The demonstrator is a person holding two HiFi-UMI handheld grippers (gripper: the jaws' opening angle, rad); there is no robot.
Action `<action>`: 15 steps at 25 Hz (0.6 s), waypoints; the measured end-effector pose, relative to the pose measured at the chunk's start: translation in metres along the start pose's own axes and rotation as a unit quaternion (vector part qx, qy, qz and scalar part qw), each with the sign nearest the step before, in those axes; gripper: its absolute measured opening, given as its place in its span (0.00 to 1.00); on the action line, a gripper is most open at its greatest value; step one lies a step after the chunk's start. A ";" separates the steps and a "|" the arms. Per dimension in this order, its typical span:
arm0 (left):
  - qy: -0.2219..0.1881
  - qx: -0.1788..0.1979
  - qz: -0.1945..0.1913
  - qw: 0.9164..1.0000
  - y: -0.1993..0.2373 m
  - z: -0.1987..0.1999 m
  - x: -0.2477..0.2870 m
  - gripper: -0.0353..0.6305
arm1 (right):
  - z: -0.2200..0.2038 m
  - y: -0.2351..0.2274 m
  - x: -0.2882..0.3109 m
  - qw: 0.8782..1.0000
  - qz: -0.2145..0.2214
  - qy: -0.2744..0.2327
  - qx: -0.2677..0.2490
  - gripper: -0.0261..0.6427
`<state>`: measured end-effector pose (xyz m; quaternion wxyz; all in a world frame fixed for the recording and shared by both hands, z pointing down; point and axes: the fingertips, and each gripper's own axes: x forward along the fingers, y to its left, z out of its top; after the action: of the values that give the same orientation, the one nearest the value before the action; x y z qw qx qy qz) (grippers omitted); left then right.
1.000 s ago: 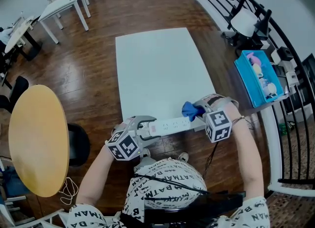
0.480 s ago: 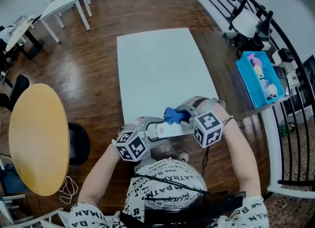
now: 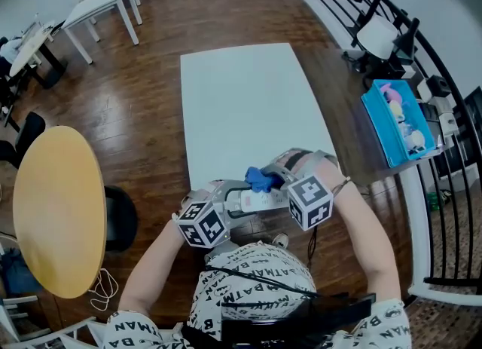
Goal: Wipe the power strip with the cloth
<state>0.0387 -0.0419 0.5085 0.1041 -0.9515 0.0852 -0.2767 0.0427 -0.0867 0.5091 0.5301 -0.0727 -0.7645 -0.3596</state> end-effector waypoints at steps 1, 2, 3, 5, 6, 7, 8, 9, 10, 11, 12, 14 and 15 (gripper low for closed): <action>0.001 0.000 -0.001 1.000 -0.001 -0.001 0.000 0.47 | -0.003 0.004 0.002 1.000 0.004 0.011 -0.012 0.22; 0.001 -0.001 -0.001 1.000 -0.001 -0.001 0.000 0.47 | -0.007 0.008 0.003 1.000 0.007 0.020 -0.021 0.22; 0.001 -0.001 -0.001 1.000 -0.001 -0.001 -0.001 0.47 | -0.010 0.011 0.004 0.999 0.010 0.026 -0.026 0.22; -0.001 -0.002 0.000 1.000 -0.001 -0.001 -0.002 0.47 | -0.017 0.015 0.003 0.999 0.014 0.037 -0.026 0.22; -0.001 -0.002 0.001 1.000 0.000 -0.001 -0.003 0.47 | -0.022 0.018 0.003 0.999 0.017 0.044 -0.025 0.22; -0.001 -0.002 0.002 1.000 0.000 -0.001 -0.004 0.47 | -0.028 0.020 0.002 0.998 0.020 0.052 -0.025 0.22; -0.001 -0.002 0.004 1.000 0.001 0.000 -0.005 0.47 | -0.034 0.023 0.001 0.998 0.023 0.060 -0.024 0.22; -0.001 -0.003 0.005 1.000 0.002 0.000 -0.005 0.47 | -0.041 0.026 0.000 0.997 0.025 0.067 -0.022 0.22; -0.002 -0.004 0.005 1.000 0.003 0.000 -0.006 0.47 | -0.047 0.029 -0.001 0.997 0.028 0.073 -0.018 0.22; -0.002 -0.005 0.007 1.000 0.004 0.001 -0.007 0.47 | -0.054 0.032 -0.003 0.996 0.031 0.078 -0.012 0.22; -0.002 -0.006 0.008 1.000 0.005 0.001 -0.009 0.47 | -0.061 0.034 -0.005 0.996 0.033 0.083 -0.005 0.22; -0.001 -0.006 0.012 1.000 0.006 0.000 -0.011 0.47 | -0.076 0.041 -0.007 0.995 0.037 0.095 0.011 0.22; -0.001 -0.005 0.014 1.000 0.007 -0.001 -0.013 0.47 | -0.083 0.045 -0.007 0.994 0.039 0.101 0.018 0.22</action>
<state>0.0269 -0.0457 0.5015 0.1031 -0.9510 0.1002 -0.2738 0.1310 -0.1042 0.5389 0.6193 -0.0561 -0.7100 -0.3303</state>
